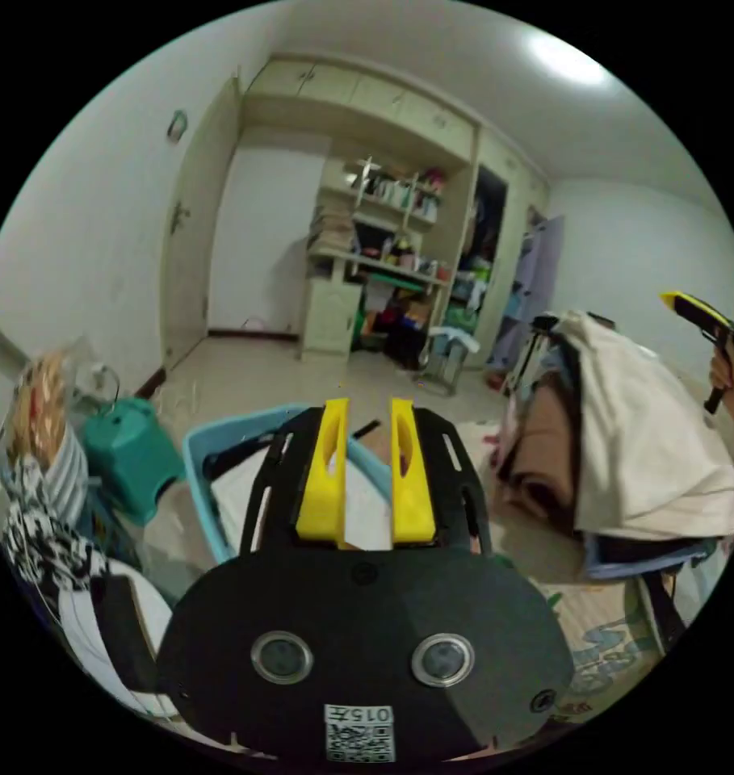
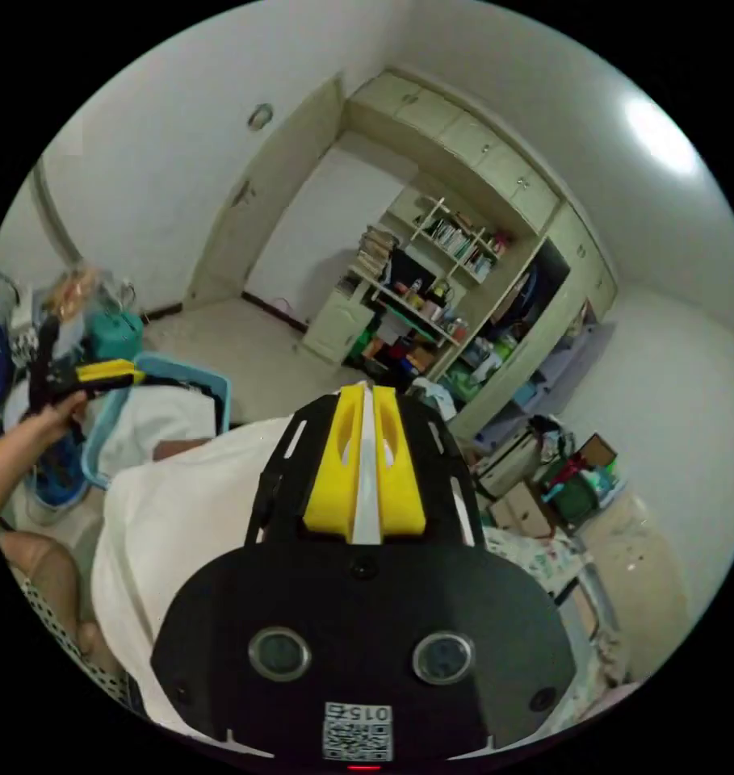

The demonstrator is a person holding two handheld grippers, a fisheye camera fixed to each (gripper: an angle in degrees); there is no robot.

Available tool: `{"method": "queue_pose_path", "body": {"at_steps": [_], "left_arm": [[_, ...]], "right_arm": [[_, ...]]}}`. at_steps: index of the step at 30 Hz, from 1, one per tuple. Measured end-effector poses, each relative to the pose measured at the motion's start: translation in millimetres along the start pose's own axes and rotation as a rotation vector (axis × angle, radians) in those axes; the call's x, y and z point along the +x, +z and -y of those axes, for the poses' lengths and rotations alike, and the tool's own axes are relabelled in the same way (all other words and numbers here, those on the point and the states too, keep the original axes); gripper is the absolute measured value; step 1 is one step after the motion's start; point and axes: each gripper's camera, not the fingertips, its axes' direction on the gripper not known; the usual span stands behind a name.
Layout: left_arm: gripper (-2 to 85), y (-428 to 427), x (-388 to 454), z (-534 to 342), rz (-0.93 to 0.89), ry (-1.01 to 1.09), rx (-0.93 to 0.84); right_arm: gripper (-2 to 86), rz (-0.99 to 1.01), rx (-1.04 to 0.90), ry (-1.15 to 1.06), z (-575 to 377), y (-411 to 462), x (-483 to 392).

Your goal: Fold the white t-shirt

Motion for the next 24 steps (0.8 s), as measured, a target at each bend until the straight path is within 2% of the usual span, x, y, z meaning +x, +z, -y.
{"method": "queue_pose_path", "body": {"at_steps": [3, 4, 6, 9, 14, 15, 19, 20, 22, 24], "left_arm": [[11.9, 49.9, -71.8, -36.7, 0.030, -0.111, -0.134], [12.3, 60.4, -84.0, -42.6, 0.033, -0.128, -0.164], [13.3, 99.5, -127.2, -61.7, 0.055, -0.186, -0.261], [13.8, 139.7, -167.2, -75.6, 0.128, -0.241, -0.316], [13.6, 203.1, -197.5, -85.2, 0.202, -0.299, -0.463], [13.1, 206.8, -195.4, -88.7, 0.262, -0.288, -0.465], [6.7, 188.6, -181.8, -83.5, 0.283, -0.274, -0.460], [3.2, 172.2, -180.7, -81.7, 0.238, -0.293, -0.439], [2.0, 138.4, -179.7, -79.1, 0.136, -0.339, -0.372], [1.2, 76.2, -160.6, -71.8, -0.044, -0.346, -0.237]], "right_arm": [[-0.3, 0.018, -0.240, -0.136, -34.0, 113.8, -73.5], [-0.6, -0.044, -0.309, -0.196, -49.6, 145.9, -97.3], [-0.9, -0.126, -0.286, -0.257, -68.6, 155.0, -119.5], [-1.0, -0.130, -0.274, -0.257, -99.7, 165.0, -119.3], [-0.7, -0.095, -0.234, -0.233, -138.6, 177.5, -96.2], [-0.7, -0.099, -0.230, -0.234, -141.3, 178.5, -94.2], [-0.6, -0.122, -0.210, -0.238, -152.2, 174.1, -75.5], [-0.6, -0.124, -0.206, -0.236, -153.0, 168.3, -67.0], [-0.6, -0.126, -0.200, -0.232, -152.6, 157.0, -52.5], [-0.7, -0.130, -0.196, -0.231, -149.2, 144.2, -37.2]]}}
